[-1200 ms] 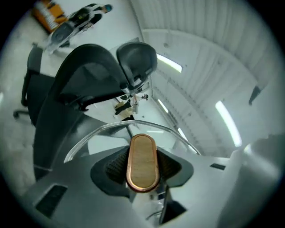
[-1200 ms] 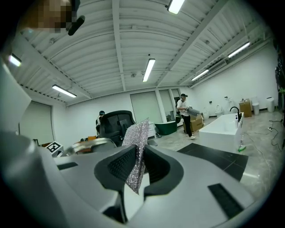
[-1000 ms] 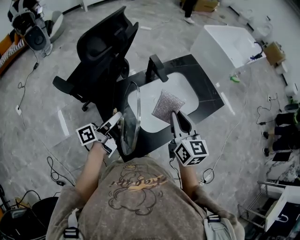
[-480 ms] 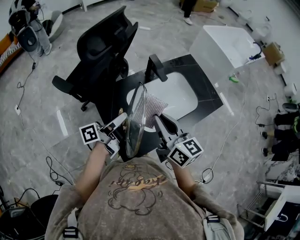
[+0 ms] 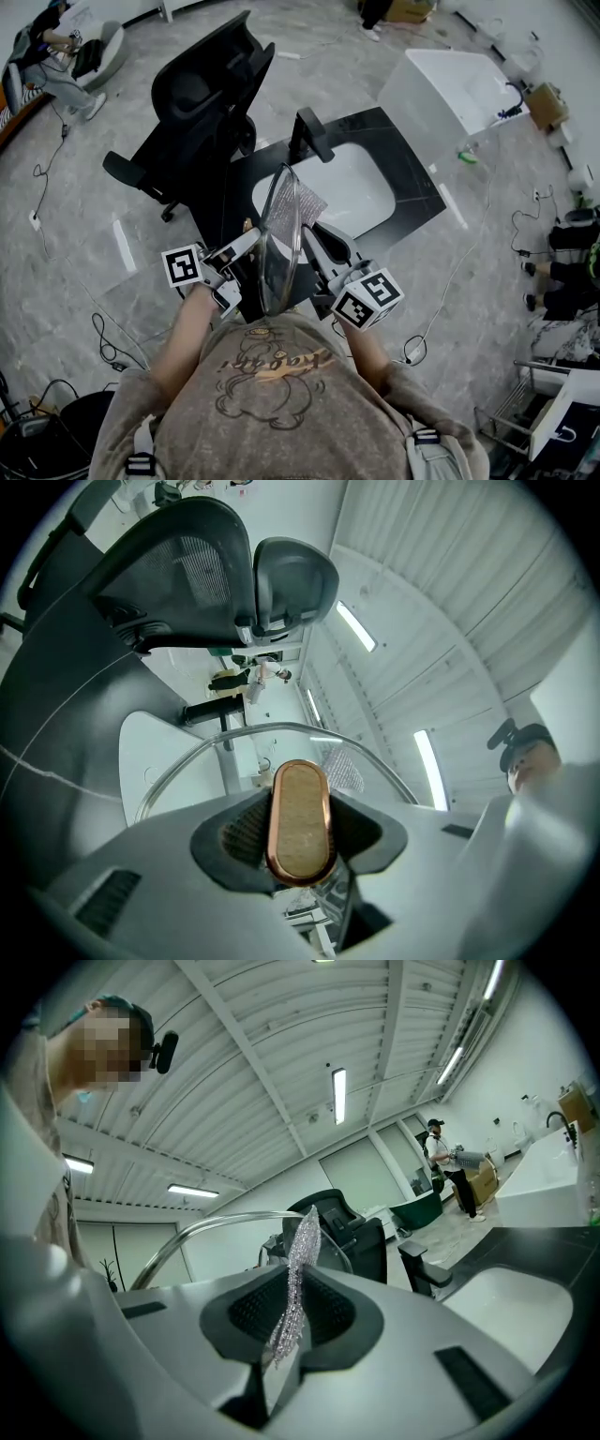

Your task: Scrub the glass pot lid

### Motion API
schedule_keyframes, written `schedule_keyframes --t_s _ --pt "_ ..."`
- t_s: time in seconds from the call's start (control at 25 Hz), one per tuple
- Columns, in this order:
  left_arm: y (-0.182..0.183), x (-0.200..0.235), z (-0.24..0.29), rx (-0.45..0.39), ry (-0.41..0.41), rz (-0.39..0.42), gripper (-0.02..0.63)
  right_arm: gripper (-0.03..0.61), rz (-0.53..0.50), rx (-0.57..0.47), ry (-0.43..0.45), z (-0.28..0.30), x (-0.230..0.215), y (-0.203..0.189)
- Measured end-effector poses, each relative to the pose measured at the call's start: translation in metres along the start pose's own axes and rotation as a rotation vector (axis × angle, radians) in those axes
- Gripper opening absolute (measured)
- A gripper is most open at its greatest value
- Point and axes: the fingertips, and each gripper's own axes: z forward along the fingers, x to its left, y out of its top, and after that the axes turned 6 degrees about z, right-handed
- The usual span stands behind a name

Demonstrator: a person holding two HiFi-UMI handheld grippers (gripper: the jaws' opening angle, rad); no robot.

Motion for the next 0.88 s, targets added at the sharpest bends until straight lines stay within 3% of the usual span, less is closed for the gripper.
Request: schedule_keyframes --t_s 0.52,0.88 --pt "-0.014 -0.032 0.019 0.106 -0.129 0.046 0.178 0.053 -0.032 0.034 0.05 0.039 -0.007 -0.015" --pt "0.001 -0.049 0.025 0.052 -0.209 0.014 0.178 0.052 0.002 0.167 0.076 0.053 -0.024 -0.055"
